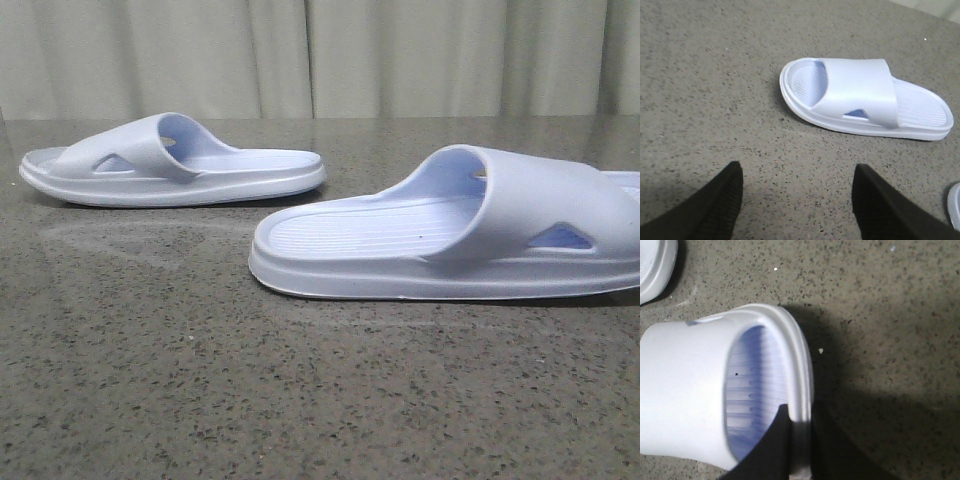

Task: Insert blue slippers together front up
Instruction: 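Lower the right gripper onto the nearer slipper's heel and close it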

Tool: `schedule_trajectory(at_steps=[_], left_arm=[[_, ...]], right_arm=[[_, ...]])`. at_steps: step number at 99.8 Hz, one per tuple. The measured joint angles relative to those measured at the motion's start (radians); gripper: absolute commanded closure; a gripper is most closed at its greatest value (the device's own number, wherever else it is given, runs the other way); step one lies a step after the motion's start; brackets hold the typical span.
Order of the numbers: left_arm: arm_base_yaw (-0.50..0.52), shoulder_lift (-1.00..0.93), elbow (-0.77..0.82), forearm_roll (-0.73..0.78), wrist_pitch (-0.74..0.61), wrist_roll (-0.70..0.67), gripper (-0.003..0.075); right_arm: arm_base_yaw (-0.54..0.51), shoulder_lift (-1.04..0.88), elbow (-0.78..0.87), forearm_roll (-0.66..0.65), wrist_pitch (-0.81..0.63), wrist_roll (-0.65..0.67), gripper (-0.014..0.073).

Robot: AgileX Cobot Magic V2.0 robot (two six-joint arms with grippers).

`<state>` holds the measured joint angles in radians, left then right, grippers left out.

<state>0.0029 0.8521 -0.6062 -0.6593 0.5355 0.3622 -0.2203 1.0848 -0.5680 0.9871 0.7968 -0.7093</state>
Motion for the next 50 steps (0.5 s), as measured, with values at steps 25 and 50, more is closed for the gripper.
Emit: schedule_trajectory(at_steps=[25, 50], left_arm=[[0.0, 0.264, -0.099, -0.311, 0.0, 0.256, 0.0307], [0.045, 0.529, -0.259, -0.431, 0.044, 0.339, 0.0307]], right_arm=[[-0.002, 0.0, -0.011, -0.002, 0.001, -0.016, 0.0701], [-0.002, 0.0, -0.011, -0.002, 0.001, -0.025, 0.0701]])
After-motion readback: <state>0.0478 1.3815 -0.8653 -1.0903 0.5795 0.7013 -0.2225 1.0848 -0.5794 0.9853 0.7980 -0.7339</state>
